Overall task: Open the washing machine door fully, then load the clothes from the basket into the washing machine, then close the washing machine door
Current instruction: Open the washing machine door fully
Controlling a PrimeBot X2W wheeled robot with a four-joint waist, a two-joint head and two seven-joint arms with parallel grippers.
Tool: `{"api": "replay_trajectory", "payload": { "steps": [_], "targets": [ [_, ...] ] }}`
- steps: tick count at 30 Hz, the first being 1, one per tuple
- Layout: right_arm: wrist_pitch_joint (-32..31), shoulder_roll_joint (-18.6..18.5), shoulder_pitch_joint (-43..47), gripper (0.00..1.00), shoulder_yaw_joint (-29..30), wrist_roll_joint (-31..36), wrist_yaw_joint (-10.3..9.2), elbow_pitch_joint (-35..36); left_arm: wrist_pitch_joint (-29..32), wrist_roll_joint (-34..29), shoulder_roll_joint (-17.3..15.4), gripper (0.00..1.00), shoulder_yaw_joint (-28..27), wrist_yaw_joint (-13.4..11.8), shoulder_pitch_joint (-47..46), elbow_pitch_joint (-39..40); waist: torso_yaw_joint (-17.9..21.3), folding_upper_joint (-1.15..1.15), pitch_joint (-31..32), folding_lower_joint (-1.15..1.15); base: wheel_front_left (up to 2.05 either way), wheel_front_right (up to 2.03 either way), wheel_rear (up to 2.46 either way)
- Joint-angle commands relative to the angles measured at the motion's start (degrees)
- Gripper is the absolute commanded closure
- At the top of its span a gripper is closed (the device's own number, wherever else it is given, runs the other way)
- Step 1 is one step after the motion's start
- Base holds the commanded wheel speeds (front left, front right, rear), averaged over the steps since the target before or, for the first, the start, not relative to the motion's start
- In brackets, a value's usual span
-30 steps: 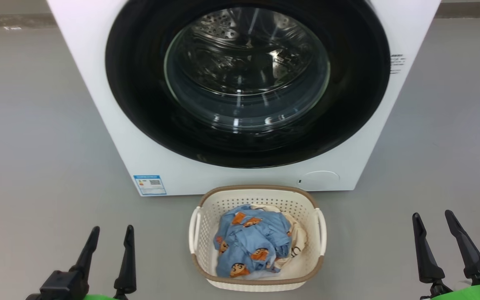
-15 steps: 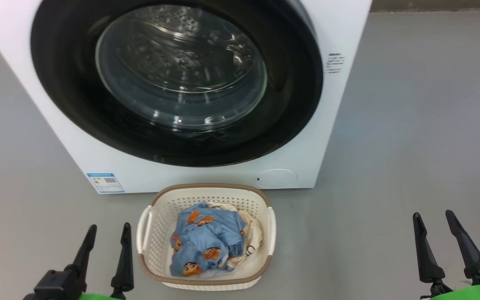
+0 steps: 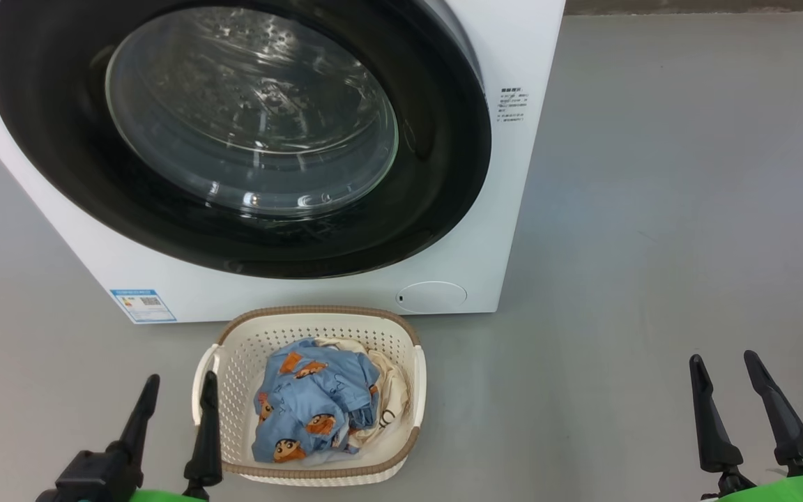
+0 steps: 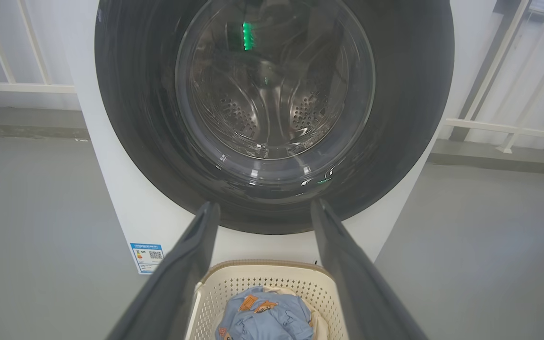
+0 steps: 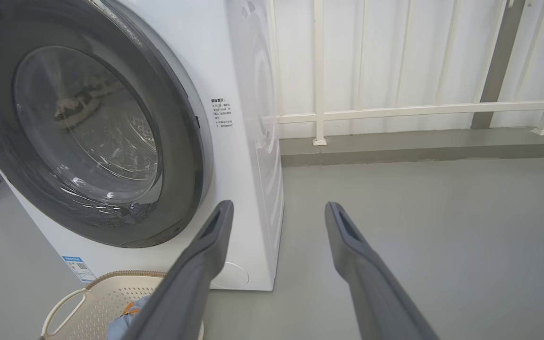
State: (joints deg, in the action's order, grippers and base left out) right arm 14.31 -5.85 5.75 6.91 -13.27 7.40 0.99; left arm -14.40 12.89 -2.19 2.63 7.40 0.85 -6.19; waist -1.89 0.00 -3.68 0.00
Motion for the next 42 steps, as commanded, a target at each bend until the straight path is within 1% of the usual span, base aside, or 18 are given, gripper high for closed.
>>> {"api": "replay_trajectory", "payload": {
  "steps": [1,10,11,12,13,14,15,16,18,19,23,26,27,31,35,38,42],
  "targets": [
    [0.7,-0.6,-1.8,0.0,-1.2,-0.3,0.09,1.5,-0.6,-0.4,-0.7,0.0,-2.3,0.1,-2.4,1.5,0.0,0.0,0.0,0.0,0.0,0.0,0.0],
    [0.7,-0.2,-1.8,0.0,-0.8,-1.2,0.09,2.0,-0.6,-0.6,-0.7,0.0,-2.6,0.1,-2.3,1.4,0.2,0.0,0.1,0.0,0.0,0.0,0.0],
    [0.7,-0.1,-1.8,0.08,-0.8,-1.4,0.09,2.0,-0.6,-0.5,-0.7,0.0,-2.6,0.1,-2.2,1.5,0.2,0.0,0.1,0.0,0.0,0.0,0.0],
    [0.7,-0.1,-1.8,0.35,-0.8,-1.5,0.09,2.0,-0.6,-0.5,-0.7,0.0,-2.6,0.1,-2.1,1.5,0.2,0.0,0.1,0.0,0.0,0.0,0.0],
    [0.7,-0.1,-1.8,0.51,-0.8,-1.6,0.09,2.0,-0.6,-0.5,-0.7,0.0,-2.6,0.1,-2.0,1.6,0.2,0.0,0.1,0.0,0.0,0.0,0.0],
    [0.7,-0.2,-1.8,0.55,-0.8,-1.8,0.09,2.0,-0.6,-0.3,-0.7,0.0,-2.6,0.1,-1.9,1.6,0.2,0.0,0.1,0.0,0.0,0.0,0.0],
    [0.7,-0.2,-1.8,0.65,-0.7,-1.9,0.09,2.0,-0.6,-0.1,-0.7,0.0,-2.6,0.1,-1.9,1.6,0.2,0.0,0.1,0.0,0.0,0.0,0.0],
    [0.7,-0.2,-1.9,0.77,-0.7,-2.1,0.09,2.0,-0.6,-0.1,-0.7,0.0,-2.6,0.1,-1.8,1.7,0.2,0.0,0.0,0.0,0.0,0.0,0.0],
    [0.7,-0.2,-1.9,0.96,-0.6,-2.3,0.09,1.9,-0.6,0.0,-0.7,0.0,-2.5,0.1,-1.6,1.8,0.2,0.0,0.0,0.0,0.0,0.0,0.0],
    [0.7,-0.2,-1.8,1.0,-0.5,-2.4,0.09,1.9,-0.6,0.0,-0.7,0.0,-2.5,0.1,-1.6,1.8,0.2,0.0,0.0,0.0,0.0,0.0,0.0],
    [0.7,-0.3,-2.0,1.0,-0.1,-3.9,0.09,1.4,-0.6,0.1,-0.7,0.0,-2.5,0.1,-1.4,1.9,0.2,0.0,0.0,0.0,0.0,0.0,0.0],
    [0.7,0.2,-2.6,1.0,1.0,-8.0,0.09,1.5,-0.6,0.2,-0.7,0.0,-2.8,0.1,-1.1,2.2,0.4,0.0,0.0,0.0,0.0,0.0,0.0],
    [0.7,0.5,-3.2,1.0,2.3,-12.2,0.09,1.7,-0.6,0.3,-0.7,0.0,-3.0,0.1,-0.8,2.4,0.5,0.0,-0.2,0.0,0.0,0.0,0.0],
    [0.7,-0.1,-4.0,1.0,4.5,-20.7,0.09,2.0,-0.6,0.4,-0.7,0.0,-3.2,0.1,-0.3,2.9,0.4,0.0,-0.8,0.0,0.0,0.0,0.0],
    [0.7,-0.4,-5.4,1.0,7.8,-33.9,0.09,1.8,-0.6,-0.1,-0.7,0.0,-3.5,0.1,0.1,3.3,0.5,0.0,-1.8,0.0,0.0,0.0,0.0],
    [0.7,-2.0,-6.5,1.0,10.2,-43.0,0.09,0.8,-0.6,-0.7,-0.7,0.0,-3.7,0.1,0.2,3.8,0.4,0.0,-3.0,0.0,0.0,0.0,0.0],
    [0.7,-5.3,-9.1,1.0,12.6,-53.8,0.09,-1.5,-0.6,-1.3,-0.8,0.0,-3.9,0.1,-0.3,4.6,0.2,0.0,-5.2,0.0,0.0,0.0,0.0]
  ]
}}
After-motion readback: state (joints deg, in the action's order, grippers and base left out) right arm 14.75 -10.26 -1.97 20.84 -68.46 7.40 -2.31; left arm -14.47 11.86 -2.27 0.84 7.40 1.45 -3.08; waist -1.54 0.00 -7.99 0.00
